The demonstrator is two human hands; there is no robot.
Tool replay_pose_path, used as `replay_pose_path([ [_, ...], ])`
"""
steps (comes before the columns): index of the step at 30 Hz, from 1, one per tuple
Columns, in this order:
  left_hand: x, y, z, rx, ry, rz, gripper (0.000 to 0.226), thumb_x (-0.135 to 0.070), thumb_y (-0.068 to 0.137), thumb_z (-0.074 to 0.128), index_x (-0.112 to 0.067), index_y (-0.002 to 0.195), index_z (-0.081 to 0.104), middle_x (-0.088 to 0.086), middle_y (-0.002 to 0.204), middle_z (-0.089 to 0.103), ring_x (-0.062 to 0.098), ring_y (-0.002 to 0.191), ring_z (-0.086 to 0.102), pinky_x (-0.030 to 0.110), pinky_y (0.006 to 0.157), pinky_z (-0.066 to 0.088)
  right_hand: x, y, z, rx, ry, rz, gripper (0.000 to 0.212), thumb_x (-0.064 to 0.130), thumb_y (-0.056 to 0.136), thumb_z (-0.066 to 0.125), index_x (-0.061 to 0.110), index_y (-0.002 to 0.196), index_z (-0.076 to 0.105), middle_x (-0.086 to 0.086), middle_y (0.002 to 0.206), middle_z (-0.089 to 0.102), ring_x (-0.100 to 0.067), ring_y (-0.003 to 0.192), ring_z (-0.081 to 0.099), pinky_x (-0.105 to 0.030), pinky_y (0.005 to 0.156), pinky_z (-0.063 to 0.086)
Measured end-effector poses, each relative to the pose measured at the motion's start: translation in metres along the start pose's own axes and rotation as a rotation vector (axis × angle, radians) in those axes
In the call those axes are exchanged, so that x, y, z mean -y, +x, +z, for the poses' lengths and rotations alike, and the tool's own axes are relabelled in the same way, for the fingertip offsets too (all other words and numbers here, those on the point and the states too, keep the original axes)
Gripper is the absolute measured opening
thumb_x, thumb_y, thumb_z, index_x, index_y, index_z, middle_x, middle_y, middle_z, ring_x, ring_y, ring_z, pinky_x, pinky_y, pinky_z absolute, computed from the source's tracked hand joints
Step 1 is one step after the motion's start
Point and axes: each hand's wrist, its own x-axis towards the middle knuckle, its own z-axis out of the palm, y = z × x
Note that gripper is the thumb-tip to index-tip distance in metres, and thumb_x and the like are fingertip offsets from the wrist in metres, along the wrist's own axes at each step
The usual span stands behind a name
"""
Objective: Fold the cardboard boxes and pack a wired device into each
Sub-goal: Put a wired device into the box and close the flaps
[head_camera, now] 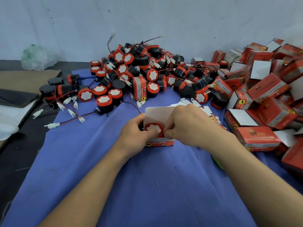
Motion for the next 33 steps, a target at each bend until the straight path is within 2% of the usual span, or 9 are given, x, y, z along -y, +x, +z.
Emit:
replay_pose_path([
  [3,-0.002,-0.001,-0.001,0.010,-0.029,0.011,0.034,-0.036,0.075,0.073,-0.035,0.109,0.074,-0.015,0.102,0.078,0.005,0.094,0.073,0.034,0.088,0.060,-0.008,-0.008,0.011,-0.090,0.206,0.076,0.014,0.026,0.082,0.070,0.033,0.085,0.083,0.005,0.076,0.075,-0.021,0.073,0.066,-0.037,0.061,0.055],
  [8,-0.003,-0.001,-0.002,0.019,-0.035,0.005,0.038,-0.031,0.070,0.073,-0.035,0.108,0.074,-0.017,0.101,0.078,0.003,0.093,0.073,0.030,0.085,0.060,0.005,-0.013,0.037,-0.342,0.076,0.107,0.015,0.027,0.086,0.065,0.033,0.086,0.079,0.004,0.080,0.072,-0.026,0.075,0.062,-0.032,0.062,0.046],
  [11,-0.003,-0.002,-0.001,0.026,-0.049,0.009,0.038,-0.031,0.072,0.073,-0.034,0.109,0.073,-0.016,0.103,0.078,0.005,0.095,0.073,0.032,0.087,0.061,0.001,-0.014,0.028,-0.202,0.053,0.104,0.018,0.028,0.090,0.058,0.032,0.090,0.076,0.003,0.087,0.072,-0.026,0.078,0.062,-0.031,0.062,0.047],
  [16,0.000,-0.002,0.000,0.036,-0.070,0.034,0.028,-0.018,0.089,0.079,-0.037,0.110,0.073,-0.015,0.105,0.078,0.006,0.097,0.074,0.031,0.086,0.060,0.013,-0.025,0.015,0.006,-0.079,0.032,0.008,0.025,0.093,0.052,0.021,0.094,0.059,0.001,0.072,0.043,-0.017,0.059,0.039,-0.029,0.049,0.021],
  [20,0.001,-0.001,0.000,0.024,-0.062,0.034,0.029,-0.020,0.090,0.080,-0.037,0.113,0.072,-0.015,0.108,0.078,0.006,0.100,0.073,0.033,0.090,0.060,0.024,-0.033,0.025,0.078,-0.067,0.037,0.010,0.021,0.094,0.053,0.022,0.102,0.046,0.005,0.082,0.044,-0.021,0.067,0.042,-0.030,0.056,0.028],
  [24,0.000,-0.002,0.000,-0.003,-0.054,0.041,0.031,-0.019,0.091,0.079,-0.040,0.112,0.072,-0.016,0.108,0.077,0.006,0.102,0.072,0.037,0.095,0.060,0.031,-0.046,0.055,-0.058,0.003,0.126,0.023,0.022,0.093,0.052,0.024,0.111,0.038,0.007,0.106,0.051,-0.021,0.065,0.034,-0.032,0.053,0.020],
  [27,0.000,-0.003,0.001,-0.020,-0.034,0.037,0.034,-0.017,0.090,0.080,-0.041,0.111,0.070,-0.015,0.107,0.077,0.007,0.102,0.072,0.039,0.096,0.059,0.027,-0.048,0.072,-0.181,-0.001,0.099,0.020,0.025,0.091,0.051,0.026,0.111,0.049,0.011,0.132,0.051,-0.019,0.066,0.041,-0.033,0.068,0.025],
  [29,0.000,-0.003,0.001,-0.014,-0.022,0.041,0.034,-0.016,0.091,0.079,-0.041,0.112,0.070,-0.016,0.107,0.077,0.005,0.101,0.072,0.040,0.095,0.060,0.024,-0.047,0.074,-0.299,0.031,0.074,0.011,0.028,0.090,0.053,0.027,0.100,0.055,0.011,0.125,0.058,-0.021,0.081,0.057,-0.035,0.075,0.029],
  [33,-0.002,-0.004,0.001,0.014,-0.026,0.036,0.031,-0.022,0.091,0.078,-0.035,0.118,0.071,-0.014,0.109,0.077,0.007,0.102,0.072,0.042,0.096,0.060,0.015,-0.045,0.072,-0.744,0.370,0.090,0.017,0.020,0.081,0.070,0.024,0.096,0.074,0.013,0.118,0.067,-0.014,0.096,0.059,-0.031,0.085,0.045],
])
